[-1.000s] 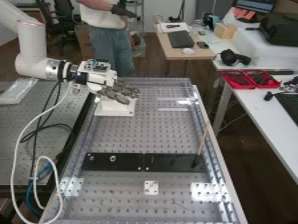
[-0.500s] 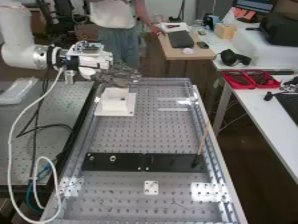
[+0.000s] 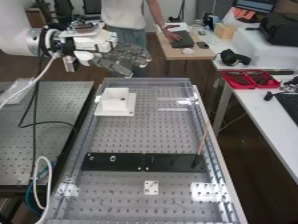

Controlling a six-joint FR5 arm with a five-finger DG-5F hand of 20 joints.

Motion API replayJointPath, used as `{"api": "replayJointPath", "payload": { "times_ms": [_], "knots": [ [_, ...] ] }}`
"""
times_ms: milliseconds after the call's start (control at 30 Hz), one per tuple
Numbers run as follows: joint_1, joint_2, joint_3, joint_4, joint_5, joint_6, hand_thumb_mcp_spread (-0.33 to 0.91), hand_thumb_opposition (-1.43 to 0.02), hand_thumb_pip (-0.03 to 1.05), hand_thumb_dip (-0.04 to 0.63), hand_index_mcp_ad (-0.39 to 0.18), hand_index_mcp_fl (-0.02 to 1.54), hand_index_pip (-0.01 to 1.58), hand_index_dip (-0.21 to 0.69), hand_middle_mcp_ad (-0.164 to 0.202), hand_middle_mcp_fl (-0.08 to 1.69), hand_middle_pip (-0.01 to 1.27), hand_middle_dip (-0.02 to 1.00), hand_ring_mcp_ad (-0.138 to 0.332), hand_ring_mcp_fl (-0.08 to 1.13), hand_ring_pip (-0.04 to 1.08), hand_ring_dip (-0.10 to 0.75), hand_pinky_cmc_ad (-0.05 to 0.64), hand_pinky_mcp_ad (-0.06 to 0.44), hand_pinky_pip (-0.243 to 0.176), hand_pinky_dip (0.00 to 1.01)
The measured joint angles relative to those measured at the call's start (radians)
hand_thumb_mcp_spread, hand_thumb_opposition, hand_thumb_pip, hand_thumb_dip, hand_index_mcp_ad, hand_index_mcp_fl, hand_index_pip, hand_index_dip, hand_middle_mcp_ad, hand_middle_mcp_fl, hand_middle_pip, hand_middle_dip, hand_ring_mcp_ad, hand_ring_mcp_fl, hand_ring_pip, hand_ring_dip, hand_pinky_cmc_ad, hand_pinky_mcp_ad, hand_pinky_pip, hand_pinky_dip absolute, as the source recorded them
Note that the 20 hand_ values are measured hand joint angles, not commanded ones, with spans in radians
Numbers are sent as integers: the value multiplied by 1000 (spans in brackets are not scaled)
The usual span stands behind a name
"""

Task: Grab the bearing and place it in the white container

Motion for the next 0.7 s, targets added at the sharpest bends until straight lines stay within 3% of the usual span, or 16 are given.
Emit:
{"api": "replayJointPath", "payload": {
  "times_ms": [267,700],
  "knots": [
    [-62,-47,81,-24,-37,-32,360,-726,382,161,-162,253,115,188,58,51,138,194,129,0,94,106,353,293,-61,168],
    [-168,-117,210,-82,-232,-82,358,-726,384,145,-159,258,112,169,59,56,140,197,133,0,99,106,353,293,-61,173]
  ]
}}
